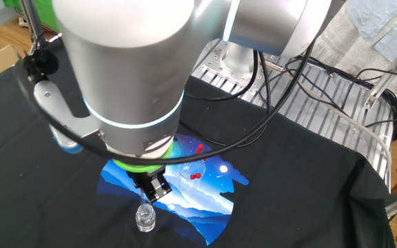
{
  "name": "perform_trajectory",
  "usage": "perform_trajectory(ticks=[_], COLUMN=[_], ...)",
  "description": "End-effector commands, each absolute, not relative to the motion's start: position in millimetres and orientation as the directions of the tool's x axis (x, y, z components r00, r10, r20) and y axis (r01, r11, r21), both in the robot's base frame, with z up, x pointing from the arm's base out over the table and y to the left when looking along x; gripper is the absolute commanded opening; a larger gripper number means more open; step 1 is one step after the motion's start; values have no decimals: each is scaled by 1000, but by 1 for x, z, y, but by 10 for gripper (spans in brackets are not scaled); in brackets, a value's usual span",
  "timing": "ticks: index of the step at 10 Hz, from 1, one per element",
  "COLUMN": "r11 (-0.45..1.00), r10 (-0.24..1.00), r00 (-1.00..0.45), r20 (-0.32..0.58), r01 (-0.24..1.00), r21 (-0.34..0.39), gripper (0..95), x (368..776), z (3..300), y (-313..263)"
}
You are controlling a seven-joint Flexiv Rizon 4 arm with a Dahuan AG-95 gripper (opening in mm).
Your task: Transfer liquid using a dropper
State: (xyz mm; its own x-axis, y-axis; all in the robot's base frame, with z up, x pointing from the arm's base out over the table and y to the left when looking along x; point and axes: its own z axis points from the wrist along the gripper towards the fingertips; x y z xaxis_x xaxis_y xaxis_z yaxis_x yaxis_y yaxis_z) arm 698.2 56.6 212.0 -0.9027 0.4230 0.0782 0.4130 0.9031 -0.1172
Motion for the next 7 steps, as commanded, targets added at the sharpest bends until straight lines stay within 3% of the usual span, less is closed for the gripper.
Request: perform_trajectory(ticks=[1,7], r11=[903,905], r10=[423,420], r00=[-903,-905], r20=[76,73], r01=[414,411], r21=[-115,-109], gripper=[0,0], x=[697,692], z=[209,197], y=[56,52])
